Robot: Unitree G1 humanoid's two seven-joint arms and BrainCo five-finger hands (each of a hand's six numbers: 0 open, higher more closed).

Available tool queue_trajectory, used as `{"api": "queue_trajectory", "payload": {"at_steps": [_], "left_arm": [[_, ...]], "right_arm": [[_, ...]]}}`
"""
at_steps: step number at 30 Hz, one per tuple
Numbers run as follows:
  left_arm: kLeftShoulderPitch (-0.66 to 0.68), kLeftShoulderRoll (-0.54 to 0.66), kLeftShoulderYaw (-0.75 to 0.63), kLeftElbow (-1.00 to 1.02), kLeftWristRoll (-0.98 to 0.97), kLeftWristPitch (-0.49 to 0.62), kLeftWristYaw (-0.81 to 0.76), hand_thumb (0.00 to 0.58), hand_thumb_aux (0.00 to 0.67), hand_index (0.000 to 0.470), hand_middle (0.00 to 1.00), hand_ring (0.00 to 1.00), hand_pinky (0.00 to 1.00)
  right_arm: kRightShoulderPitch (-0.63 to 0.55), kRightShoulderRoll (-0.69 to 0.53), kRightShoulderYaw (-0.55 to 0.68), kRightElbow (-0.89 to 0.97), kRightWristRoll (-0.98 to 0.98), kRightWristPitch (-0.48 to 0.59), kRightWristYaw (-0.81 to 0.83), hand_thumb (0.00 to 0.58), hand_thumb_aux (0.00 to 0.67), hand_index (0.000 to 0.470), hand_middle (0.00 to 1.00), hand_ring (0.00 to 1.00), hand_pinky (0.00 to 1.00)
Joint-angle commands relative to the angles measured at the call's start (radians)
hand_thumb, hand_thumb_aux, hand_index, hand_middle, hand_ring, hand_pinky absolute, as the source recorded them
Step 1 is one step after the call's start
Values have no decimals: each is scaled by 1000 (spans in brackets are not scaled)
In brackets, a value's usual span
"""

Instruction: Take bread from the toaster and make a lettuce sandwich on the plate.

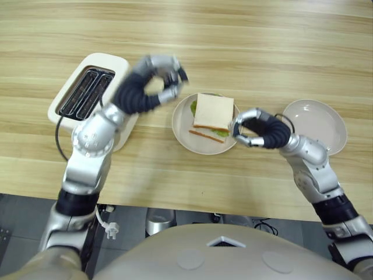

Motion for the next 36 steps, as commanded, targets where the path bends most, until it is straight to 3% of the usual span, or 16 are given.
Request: {"api": "queue_trajectory", "payload": {"at_steps": [1,8,17,25,33,36], "left_arm": [[81,66,-94,69,106,-17,-131,580,670,460,1000,1000,1000],[36,98,-286,344,621,-152,-72,580,670,460,1000,1000,1000],[-178,36,-459,748,1190,-197,272,580,670,460,1000,1000,1000],[-413,-120,-470,1083,1267,-181,539,580,670,460,1000,1000,1000],[-652,-285,-420,1537,1162,-203,681,580,670,460,1000,1000,1000],[-701,-334,-420,1653,1135,-215,698,580,670,460,1000,1000,1000]], "right_arm": [[31,-5,11,65,-231,-15,2,580,670,460,1000,1000,1000],[-34,36,93,269,-786,-158,-174,580,670,460,1000,1000,1000],[-209,81,175,490,-1245,-193,-491,580,670,460,1000,1000,1000],[-401,136,207,717,-1363,-169,-648,580,670,460,1000,1000,1000],[-742,269,220,1230,-1357,-222,-845,580,670,460,1000,1000,1000],[-810,294,221,1353,-1356,-209,-898,580,670,460,1000,1000,1000]]}}
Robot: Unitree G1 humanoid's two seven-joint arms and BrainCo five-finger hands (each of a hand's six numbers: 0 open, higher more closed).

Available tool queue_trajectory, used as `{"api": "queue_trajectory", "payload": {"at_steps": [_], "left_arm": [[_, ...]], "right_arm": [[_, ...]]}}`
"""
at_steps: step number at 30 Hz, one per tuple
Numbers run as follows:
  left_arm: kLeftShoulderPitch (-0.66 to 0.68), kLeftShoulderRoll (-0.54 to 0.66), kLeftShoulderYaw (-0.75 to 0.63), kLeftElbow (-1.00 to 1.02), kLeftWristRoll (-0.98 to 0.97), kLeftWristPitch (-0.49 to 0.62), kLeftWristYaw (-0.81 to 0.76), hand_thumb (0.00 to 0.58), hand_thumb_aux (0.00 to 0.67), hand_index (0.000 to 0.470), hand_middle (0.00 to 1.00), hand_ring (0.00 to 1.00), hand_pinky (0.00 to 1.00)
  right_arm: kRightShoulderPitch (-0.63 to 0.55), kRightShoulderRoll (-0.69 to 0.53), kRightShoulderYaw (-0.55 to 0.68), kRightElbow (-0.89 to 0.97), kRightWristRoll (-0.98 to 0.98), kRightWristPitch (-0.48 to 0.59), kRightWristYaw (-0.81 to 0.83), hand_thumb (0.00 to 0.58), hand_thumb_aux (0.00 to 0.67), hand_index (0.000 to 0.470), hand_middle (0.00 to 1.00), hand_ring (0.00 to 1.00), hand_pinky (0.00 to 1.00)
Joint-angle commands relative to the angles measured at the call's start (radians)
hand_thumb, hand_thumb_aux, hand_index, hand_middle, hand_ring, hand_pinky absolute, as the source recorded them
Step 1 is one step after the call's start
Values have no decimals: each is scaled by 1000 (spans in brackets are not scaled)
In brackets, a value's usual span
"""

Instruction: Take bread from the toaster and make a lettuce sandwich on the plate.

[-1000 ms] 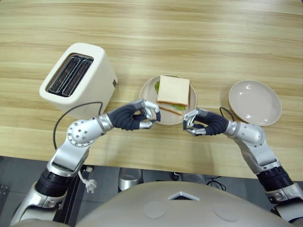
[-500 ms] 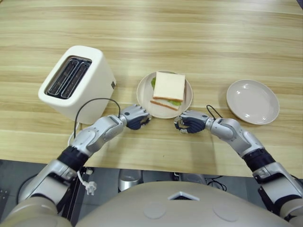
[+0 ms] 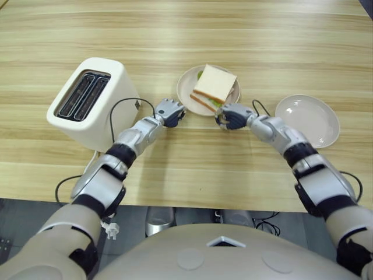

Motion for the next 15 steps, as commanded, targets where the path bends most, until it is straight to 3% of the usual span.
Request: {"api": "queue_trajectory", "payload": {"at_steps": [1,8,14,15], "left_arm": [[-40,-46,12,158,-42,-14,21,580,670,460,1000,1000,1000],[-65,-59,22,238,-85,-38,62,580,670,460,1000,1000,1000],[-27,16,57,157,-133,-108,131,580,670,460,1000,1000,1000],[-9,31,70,118,-150,-130,138,580,670,460,1000,1000,1000]], "right_arm": [[-54,23,14,156,-7,16,-70,580,670,460,1000,1000,1000],[-53,11,28,199,-3,-25,-124,580,670,460,1000,1000,1000],[12,-57,-14,117,65,-193,-168,580,670,460,1000,1000,1000],[30,-69,-31,87,90,-236,-170,508,434,298,937,937,937]]}}
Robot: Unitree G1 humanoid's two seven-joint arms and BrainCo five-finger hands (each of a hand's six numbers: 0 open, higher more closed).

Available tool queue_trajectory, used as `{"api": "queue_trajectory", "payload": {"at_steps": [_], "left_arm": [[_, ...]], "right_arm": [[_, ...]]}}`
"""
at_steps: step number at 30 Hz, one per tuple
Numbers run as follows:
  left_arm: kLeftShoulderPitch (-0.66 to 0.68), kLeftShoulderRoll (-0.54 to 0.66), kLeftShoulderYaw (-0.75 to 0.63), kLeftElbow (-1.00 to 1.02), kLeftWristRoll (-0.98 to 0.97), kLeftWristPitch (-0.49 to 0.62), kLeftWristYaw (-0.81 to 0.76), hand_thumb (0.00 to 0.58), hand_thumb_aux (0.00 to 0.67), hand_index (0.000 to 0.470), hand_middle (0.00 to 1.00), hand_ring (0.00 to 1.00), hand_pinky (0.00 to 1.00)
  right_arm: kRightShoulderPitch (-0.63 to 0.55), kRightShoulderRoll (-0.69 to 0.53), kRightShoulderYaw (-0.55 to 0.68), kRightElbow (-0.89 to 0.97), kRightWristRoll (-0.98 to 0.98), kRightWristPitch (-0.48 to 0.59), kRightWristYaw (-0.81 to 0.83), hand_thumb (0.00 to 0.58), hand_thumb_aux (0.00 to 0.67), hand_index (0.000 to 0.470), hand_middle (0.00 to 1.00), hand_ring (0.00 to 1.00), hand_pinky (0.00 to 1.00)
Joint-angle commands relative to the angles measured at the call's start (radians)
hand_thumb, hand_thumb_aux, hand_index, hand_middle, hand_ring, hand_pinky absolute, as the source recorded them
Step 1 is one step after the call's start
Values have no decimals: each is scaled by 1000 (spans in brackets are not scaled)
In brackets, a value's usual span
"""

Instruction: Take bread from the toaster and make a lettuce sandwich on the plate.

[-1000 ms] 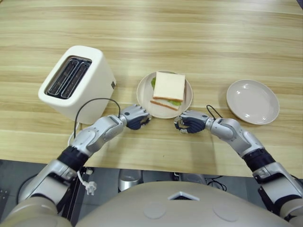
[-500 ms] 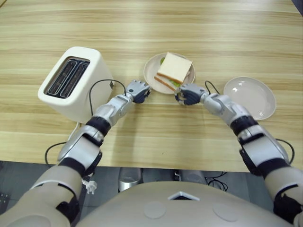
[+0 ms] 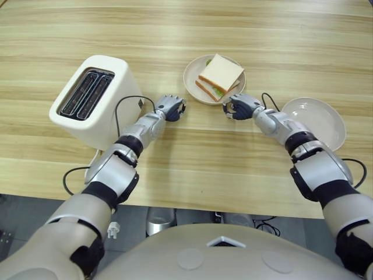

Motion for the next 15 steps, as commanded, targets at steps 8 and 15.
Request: {"api": "queue_trajectory", "payload": {"at_steps": [8,15], "left_arm": [[354,82,298,-773,-359,-122,-33,0,0,0,0,0,0],[544,-37,405,-1185,-713,-51,-210,0,0,0,0,0,0]], "right_arm": [[258,-23,-285,-411,466,-334,14,0,0,0,0,0,0],[435,92,-390,-693,789,-259,147,0,0,0,0,0,0]]}}
